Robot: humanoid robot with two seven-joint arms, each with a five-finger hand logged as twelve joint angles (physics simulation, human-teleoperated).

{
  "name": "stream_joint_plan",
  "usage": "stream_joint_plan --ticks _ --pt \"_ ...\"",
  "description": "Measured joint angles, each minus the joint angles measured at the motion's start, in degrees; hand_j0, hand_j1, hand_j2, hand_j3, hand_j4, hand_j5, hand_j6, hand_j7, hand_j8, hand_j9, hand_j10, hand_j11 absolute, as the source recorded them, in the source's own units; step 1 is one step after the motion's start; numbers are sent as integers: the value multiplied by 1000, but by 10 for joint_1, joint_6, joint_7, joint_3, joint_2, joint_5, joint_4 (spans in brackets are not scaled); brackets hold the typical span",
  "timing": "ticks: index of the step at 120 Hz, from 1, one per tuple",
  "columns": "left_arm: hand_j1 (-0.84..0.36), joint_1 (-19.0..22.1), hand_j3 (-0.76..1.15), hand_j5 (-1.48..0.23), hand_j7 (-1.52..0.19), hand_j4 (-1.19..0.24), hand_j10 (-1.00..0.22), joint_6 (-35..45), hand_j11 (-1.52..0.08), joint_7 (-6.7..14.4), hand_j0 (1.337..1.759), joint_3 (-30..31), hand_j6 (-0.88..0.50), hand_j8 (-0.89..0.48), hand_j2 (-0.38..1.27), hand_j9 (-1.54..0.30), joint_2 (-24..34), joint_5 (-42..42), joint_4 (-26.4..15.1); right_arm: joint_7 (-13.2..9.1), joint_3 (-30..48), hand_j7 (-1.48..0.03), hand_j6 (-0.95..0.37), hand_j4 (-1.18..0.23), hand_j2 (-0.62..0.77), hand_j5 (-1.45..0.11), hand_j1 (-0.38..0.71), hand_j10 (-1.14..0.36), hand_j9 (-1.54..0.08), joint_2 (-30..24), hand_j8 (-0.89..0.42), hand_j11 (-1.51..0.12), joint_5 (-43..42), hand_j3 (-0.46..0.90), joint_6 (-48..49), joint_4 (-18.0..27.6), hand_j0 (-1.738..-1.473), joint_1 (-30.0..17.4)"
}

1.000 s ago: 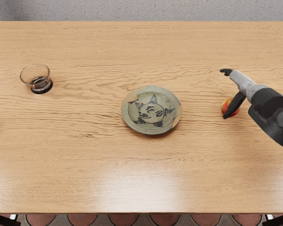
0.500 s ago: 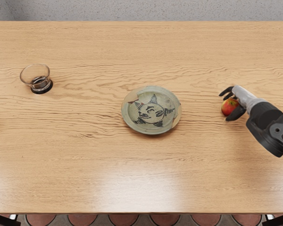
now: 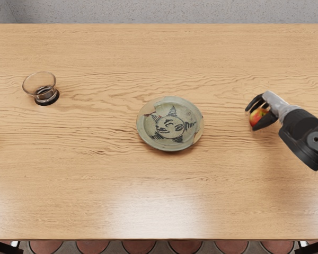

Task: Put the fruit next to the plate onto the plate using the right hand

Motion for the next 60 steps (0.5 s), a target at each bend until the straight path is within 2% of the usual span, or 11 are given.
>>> stream_joint_plan --ticks 4,5,9,27,49,60 --pt "349 0 0 0 0 0 0 0 0 0 1658 0 -1 -1 0 0 0 0 0 0 14 -864 -501 -681 160 -848 245 -442 -860 1 -349 -873 3 0 6 1 -1651 1" --pt "349 0 0 0 0 0 0 0 0 0 1658 0 -1 0 0 0 0 0 0 0 18 -865 -503 -682 203 -850 252 -442 -862 2 -350 -874 4 0 8 1 -1651 1" --pt "349 0 0 0 0 0 0 0 0 0 1658 0 -1 -1 0 0 0 0 0 0 30 -871 -503 -682 185 -861 249 -433 -871 3 -346 -881 9 0 13 4 -1651 2" --pt "349 0 0 0 0 0 0 0 0 0 1658 0 -1 -1 0 0 0 0 0 0 84 -897 -520 -693 281 -899 265 -435 -905 18 -345 -901 33 0 43 31 -1654 9" --pt "349 0 0 0 0 0 0 0 0 0 1658 0 -1 -1 0 0 0 0 0 0 102 -921 -525 -698 355 -942 279 -436 -935 66 -338 -926 45 0 59 55 -1656 19" --pt "349 0 0 0 0 0 0 0 0 0 1658 0 -1 -1 0 0 0 0 0 0 103 -926 -518 -695 326 -959 274 -427 -945 97 -326 -935 47 0 64 58 -1656 18"
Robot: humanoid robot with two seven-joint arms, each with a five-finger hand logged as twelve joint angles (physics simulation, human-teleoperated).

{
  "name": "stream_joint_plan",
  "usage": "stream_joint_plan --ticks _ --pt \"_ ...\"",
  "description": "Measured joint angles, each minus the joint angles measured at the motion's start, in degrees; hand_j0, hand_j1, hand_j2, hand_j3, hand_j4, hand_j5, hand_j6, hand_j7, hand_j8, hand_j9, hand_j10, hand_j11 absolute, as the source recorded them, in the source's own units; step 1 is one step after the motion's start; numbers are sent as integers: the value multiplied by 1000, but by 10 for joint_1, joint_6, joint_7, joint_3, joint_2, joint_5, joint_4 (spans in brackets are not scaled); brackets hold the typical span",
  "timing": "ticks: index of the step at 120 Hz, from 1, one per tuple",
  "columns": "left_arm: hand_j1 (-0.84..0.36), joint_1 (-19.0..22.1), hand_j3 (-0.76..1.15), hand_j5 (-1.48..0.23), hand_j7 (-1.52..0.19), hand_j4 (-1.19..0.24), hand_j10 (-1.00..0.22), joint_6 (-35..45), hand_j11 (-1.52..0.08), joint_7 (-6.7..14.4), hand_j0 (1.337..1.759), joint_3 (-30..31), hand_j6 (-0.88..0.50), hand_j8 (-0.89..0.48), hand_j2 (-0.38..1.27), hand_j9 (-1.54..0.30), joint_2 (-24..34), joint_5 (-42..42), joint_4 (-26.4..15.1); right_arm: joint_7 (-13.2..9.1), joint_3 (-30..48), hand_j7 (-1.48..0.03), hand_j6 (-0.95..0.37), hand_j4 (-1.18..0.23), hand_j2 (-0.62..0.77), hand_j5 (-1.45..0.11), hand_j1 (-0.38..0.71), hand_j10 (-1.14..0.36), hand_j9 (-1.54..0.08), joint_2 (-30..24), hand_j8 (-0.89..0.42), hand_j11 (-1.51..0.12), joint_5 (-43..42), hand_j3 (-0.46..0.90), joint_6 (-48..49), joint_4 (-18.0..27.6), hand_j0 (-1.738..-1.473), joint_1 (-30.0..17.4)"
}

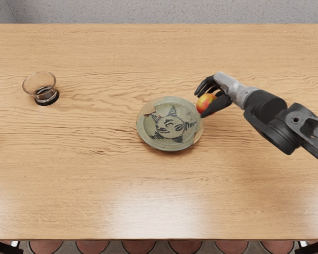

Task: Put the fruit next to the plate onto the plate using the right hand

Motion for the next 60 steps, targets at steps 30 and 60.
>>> stream_joint_plan --ticks 30,60 --pt "349 0 0 0 0 0 0 0 0 0 1658 0 -1 -1 0 0 0 0 0 0 -14 -936 -517 -689 345 -990 276 -422 -970 65 -317 -950 2 1 4 -2 -1657 -19" --pt "349 0 0 0 0 0 0 0 0 0 1658 0 -1 0 0 0 0 0 0 0 96 -309 -178 -229 105 -325 -135 -152 -319 49 -119 -313 97 0 151 -23 -1658 -20"
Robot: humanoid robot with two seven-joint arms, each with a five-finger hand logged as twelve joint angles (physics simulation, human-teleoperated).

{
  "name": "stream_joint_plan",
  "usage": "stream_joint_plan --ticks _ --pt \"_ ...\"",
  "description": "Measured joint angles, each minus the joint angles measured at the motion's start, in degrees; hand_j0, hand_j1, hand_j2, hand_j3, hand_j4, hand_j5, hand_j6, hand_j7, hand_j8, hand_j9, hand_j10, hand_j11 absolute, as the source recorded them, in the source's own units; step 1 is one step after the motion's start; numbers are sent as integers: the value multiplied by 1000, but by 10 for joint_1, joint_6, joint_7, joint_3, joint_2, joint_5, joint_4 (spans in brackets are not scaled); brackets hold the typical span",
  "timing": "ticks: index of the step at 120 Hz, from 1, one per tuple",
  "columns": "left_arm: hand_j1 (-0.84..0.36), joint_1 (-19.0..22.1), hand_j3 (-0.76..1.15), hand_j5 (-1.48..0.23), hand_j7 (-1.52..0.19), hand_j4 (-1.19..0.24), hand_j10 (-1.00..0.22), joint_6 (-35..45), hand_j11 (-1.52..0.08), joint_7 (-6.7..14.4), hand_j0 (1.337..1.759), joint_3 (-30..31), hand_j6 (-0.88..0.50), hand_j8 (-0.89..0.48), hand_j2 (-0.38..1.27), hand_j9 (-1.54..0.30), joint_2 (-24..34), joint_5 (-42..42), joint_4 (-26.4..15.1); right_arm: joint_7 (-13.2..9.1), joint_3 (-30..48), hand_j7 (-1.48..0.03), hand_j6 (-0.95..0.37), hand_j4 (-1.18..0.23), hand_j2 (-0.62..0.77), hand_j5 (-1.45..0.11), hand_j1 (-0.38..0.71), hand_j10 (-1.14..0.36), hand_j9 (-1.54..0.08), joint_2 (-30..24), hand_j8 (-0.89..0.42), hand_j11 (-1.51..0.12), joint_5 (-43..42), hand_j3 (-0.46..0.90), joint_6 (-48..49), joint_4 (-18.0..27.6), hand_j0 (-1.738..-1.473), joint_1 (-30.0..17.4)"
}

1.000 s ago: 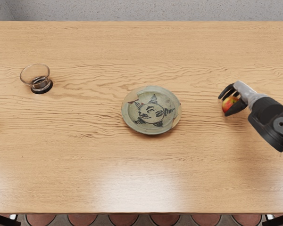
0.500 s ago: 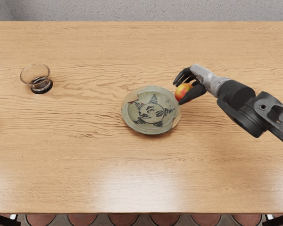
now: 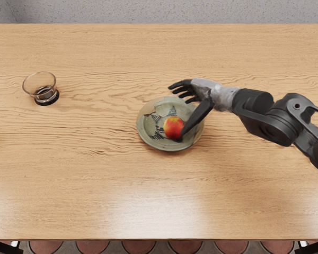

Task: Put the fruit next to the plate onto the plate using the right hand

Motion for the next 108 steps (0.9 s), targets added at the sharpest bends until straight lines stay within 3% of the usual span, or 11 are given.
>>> stream_joint_plan --ticks 10,20,28,38,51,63,86,108 --pt "349 0 0 0 0 0 0 0 0 0 1658 0 -1 0 0 0 0 0 0 0 85 -218 -129 -162 68 -229 -195 -111 -225 -38 -89 -221 109 0 144 -3 -1658 -29" --pt "349 0 0 0 0 0 0 0 0 0 1658 0 -1 0 0 0 0 0 0 0 197 -158 -96 -118 43 -165 -235 -84 -162 -58 -70 -159 189 0 232 -17 -1658 -107" --pt "349 0 0 0 0 0 0 0 0 0 1658 0 -1 0 0 0 0 0 0 0 285 -124 -77 -93 30 -130 -257 -68 -128 -63 -58 -126 252 0 266 -51 -1658 -166" --pt "349 0 0 0 0 0 0 0 0 0 1658 0 -1 0 0 0 0 0 0 0 350 -95 -61 -72 18 -99 -276 -55 -98 -67 -48 -96 317 0 287 -127 -1658 -205" --pt "349 2 0 0 0 0 0 0 0 0 1658 0 -1 0 0 0 0 0 0 0 398 -72 -47 -54 9 -74 -292 -44 -73 -72 -40 -72 363 0 298 -221 -1658 -231" --pt "349 1 0 0 0 0 0 0 0 0 1658 0 -1 -1 0 0 0 0 0 0 439 -59 -39 -43 4 -60 -301 -38 -59 -75 -35 -59 380 0 302 -267 -1658 -252" --pt "349 1 0 0 0 0 0 0 0 0 1658 0 -1 -1 0 0 0 -1 0 0 495 -46 -31 -34 -2 -46 -309 -31 -46 -87 -30 -46 432 0 304 -293 -1658 -301" --pt "349 0 0 0 0 0 0 0 0 0 1658 0 -1 -1 0 0 0 0 0 0 509 -41 -28 -30 -3 -41 -312 -29 -41 -89 -28 -41 449 0 304 -295 -1658 -315"
